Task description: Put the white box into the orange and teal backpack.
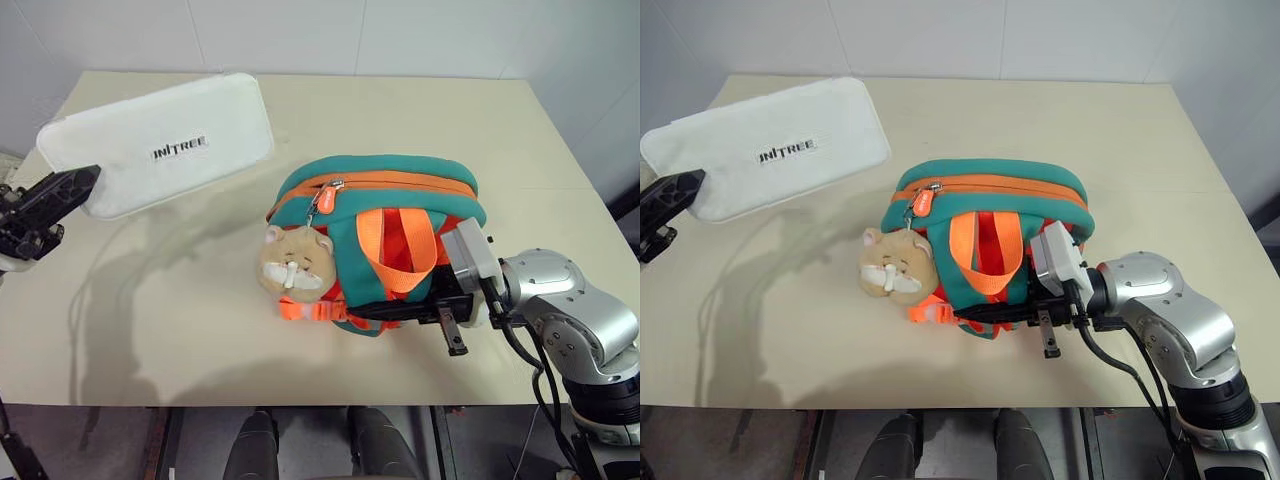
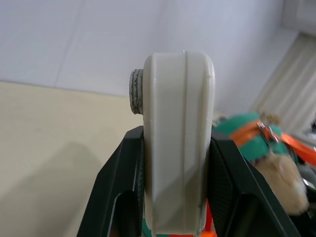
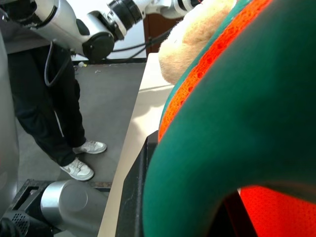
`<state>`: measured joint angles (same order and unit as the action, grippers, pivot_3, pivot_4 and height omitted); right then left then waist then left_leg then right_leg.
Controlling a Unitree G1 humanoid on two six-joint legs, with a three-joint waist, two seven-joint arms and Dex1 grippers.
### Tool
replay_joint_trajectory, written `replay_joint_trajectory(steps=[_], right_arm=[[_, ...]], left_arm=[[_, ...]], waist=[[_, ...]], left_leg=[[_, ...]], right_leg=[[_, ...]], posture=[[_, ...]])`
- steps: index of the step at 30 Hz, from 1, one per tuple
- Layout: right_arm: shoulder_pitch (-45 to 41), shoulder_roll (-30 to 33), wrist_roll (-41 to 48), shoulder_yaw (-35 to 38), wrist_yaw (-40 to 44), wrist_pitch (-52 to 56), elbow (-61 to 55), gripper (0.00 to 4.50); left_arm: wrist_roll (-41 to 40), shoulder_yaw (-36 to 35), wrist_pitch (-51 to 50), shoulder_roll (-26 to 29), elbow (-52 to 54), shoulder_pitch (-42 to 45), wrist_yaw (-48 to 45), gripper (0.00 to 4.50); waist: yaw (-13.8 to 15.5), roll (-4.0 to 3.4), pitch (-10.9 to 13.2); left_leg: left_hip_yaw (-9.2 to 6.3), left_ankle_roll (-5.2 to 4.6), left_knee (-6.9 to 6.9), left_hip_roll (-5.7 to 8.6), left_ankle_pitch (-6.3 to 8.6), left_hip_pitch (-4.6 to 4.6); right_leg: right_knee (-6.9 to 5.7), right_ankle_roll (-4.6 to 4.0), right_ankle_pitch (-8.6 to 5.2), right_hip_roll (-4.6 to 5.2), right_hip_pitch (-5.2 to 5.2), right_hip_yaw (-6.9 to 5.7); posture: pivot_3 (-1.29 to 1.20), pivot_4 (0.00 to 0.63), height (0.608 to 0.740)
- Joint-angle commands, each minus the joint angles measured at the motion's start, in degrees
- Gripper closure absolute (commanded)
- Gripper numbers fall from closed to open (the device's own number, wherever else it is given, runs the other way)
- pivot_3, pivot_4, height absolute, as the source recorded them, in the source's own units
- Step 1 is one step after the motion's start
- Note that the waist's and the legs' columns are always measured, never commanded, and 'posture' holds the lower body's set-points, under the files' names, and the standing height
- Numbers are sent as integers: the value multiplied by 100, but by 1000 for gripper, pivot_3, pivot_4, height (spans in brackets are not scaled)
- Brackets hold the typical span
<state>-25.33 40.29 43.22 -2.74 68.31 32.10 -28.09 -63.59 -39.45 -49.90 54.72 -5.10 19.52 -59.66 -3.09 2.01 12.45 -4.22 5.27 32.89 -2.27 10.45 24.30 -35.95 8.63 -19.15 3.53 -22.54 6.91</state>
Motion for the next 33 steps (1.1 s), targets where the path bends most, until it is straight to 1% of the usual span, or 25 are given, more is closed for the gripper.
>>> replay_joint_trajectory(steps=[1,6,11,16,21,27,31,33], right_arm=[[2,128,-13,18,254,-134,57,4500],[-47,186,-137,-50,536,-234,342,4500],[-220,80,-302,-187,624,-362,643,4500],[-384,-18,-366,-267,685,-413,841,4500],[-531,-135,-213,-198,680,-313,964,4500],[-617,-192,-227,-229,693,-292,1054,4500],[-697,-244,-279,-286,742,-331,1172,4500],[-747,-279,-307,-309,745,-349,1230,4500]], left_arm=[[-13,-191,194,261,301,23,-428,3195],[-4,-299,229,495,455,65,-758,3195],[-53,-459,198,717,554,87,-947,3195],[-41,-582,121,834,789,-86,-1122,3195],[-35,-836,148,887,854,-77,-1024,3195],[-85,-933,-30,918,1078,-301,-1123,3195],[327,-543,180,1110,1122,-623,-1691,3195],[508,-309,364,1205,1027,-626,-1914,3195]], waist=[[3,0,0],[1,1,1],[-18,0,1],[-15,0,1],[-16,0,1],[-13,0,1],[-24,0,1],[-18,0,1]], left_leg=[[0,0,1,0,0,0],[0,0,4,-1,0,0],[0,-1,3,-2,1,0],[0,-1,4,-5,1,0],[0,-1,5,-7,1,-1],[0,-1,6,-9,1,-1],[2,-1,6,-9,1,-2],[2,-1,6,-9,1,-3]], right_leg=[[0,0,0,0,1,0],[0,0,0,-1,3,-1],[-1,0,0,-2,1,-1],[-3,0,0,-3,1,-2],[-6,0,0,-5,1,-3],[-7,-1,-1,-6,1,-3],[-9,-1,0,-7,1,-3],[-9,-2,-1,-7,1,-3]], posture=[[0,150,740],[0,150,740],[0,150,740],[0,150,740],[0,150,740],[0,150,740],[0,150,740],[0,150,740]])
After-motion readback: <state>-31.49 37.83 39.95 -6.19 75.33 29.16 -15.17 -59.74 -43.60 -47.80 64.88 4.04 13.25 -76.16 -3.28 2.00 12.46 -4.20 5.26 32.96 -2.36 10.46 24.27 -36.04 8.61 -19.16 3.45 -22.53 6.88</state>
